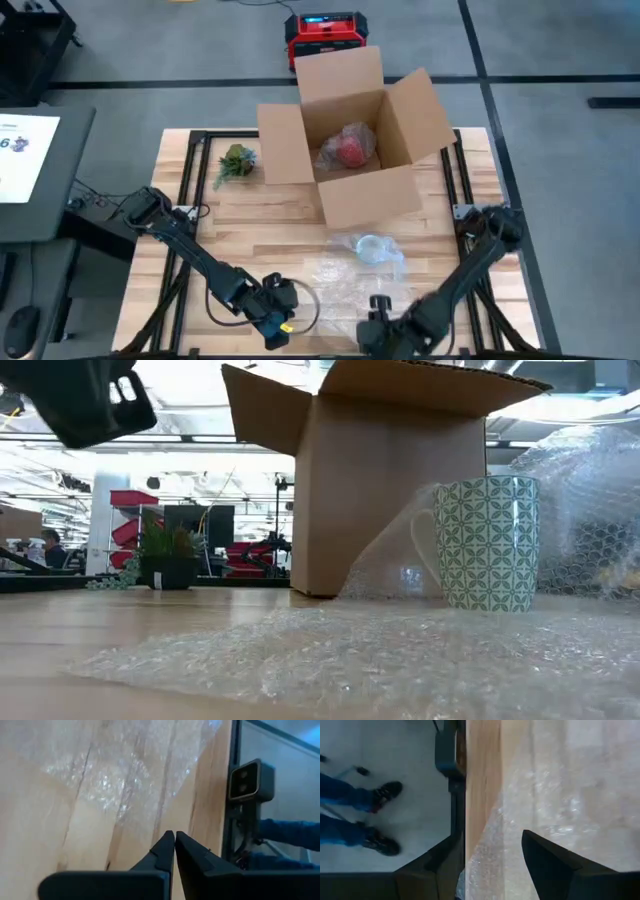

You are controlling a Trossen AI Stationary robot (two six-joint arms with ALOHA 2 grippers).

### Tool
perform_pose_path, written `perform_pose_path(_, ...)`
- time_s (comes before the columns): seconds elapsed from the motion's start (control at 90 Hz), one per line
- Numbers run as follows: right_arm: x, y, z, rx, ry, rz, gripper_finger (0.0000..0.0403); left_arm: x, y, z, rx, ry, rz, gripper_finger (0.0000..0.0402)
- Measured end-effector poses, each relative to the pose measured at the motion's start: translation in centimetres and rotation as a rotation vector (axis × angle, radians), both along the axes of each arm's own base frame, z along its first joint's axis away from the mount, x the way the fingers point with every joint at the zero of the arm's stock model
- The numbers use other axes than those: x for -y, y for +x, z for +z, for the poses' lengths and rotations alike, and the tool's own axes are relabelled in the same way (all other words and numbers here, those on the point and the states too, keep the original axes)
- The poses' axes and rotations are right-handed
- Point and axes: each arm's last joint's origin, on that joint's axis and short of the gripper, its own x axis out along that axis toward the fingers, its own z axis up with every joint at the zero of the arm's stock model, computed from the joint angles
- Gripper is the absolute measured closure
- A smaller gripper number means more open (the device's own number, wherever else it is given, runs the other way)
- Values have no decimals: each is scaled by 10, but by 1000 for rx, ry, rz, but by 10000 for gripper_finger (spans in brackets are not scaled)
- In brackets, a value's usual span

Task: Wrap mug
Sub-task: Wrap the white mug with bubble wrap

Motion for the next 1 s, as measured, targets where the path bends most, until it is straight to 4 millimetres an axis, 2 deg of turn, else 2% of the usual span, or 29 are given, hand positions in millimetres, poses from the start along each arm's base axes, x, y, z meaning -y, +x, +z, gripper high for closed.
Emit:
perform_pose_path(0.133,-18,12,-44,-2,-13,4,184,-3,-2,-6,-55,-26,-25,402)
perform_pose_path(0.222,-19,21,-68,-21,-30,-16,178,-2,-3,-6,-79,-39,-40,402)
perform_pose_path(0.344,-15,36,-88,-54,-46,-99,188,-2,-4,-6,-92,-62,-43,402)
perform_pose_path(0.456,-7,46,-96,-97,-59,-205,226,-1,-4,-6,-97,-75,-46,402)
perform_pose_path(0.689,15,52,-84,-177,-103,-275,385,-1,-4,-6,-109,-100,-24,402)
perform_pose_path(0.789,23,54,-68,-185,-94,-309,392,-1,-4,-2,-103,-116,-10,402)
perform_pose_path(1.0,41,38,-11,-172,-55,-421,402,-6,-8,15,-53,-134,24,402)
